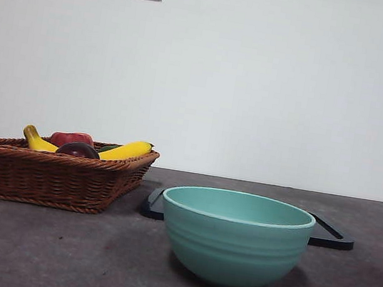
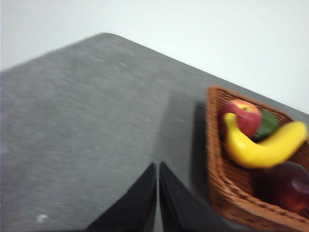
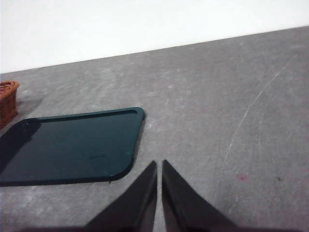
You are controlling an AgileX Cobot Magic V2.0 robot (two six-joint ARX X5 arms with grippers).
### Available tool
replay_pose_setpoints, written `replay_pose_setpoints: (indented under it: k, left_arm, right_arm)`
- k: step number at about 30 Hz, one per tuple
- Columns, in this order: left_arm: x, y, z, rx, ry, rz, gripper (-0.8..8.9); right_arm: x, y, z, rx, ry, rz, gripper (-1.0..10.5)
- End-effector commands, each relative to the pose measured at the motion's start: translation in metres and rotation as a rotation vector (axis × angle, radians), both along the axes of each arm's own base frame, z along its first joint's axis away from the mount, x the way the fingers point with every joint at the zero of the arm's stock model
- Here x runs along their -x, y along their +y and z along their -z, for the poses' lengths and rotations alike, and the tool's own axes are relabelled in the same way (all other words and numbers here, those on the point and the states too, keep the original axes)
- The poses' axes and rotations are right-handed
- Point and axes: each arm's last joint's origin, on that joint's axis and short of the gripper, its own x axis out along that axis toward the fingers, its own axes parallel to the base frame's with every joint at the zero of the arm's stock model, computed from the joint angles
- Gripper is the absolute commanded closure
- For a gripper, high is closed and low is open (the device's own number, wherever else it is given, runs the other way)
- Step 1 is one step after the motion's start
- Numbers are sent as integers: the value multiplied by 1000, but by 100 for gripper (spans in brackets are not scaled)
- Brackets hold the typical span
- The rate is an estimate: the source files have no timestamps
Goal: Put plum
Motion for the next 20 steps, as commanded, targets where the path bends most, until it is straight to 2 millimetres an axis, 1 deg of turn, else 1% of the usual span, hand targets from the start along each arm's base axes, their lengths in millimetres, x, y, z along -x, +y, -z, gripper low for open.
replay_pose_setpoints:
  k: [1, 5, 11, 15, 20]
  left_arm:
    - [2, -1, -13, 24, -48, 25, 806]
    - [6, -2, -32, 65, -80, 36, 805]
    - [15, -4, -67, 71, -44, 60, 805]
    - [16, -6, -93, 72, -9, 136, 805]
    - [12, -8, -118, 42, 77, 239, 805]
  right_arm:
    - [2, 0, -13, -61, -38, 6, 941]
    - [7, 0, -33, -80, -82, 6, 941]
    - [21, 0, -72, -78, -95, 5, 941]
    - [29, 1, -100, -61, -55, -26, 941]
    - [31, 3, -130, -5, 34, -108, 941]
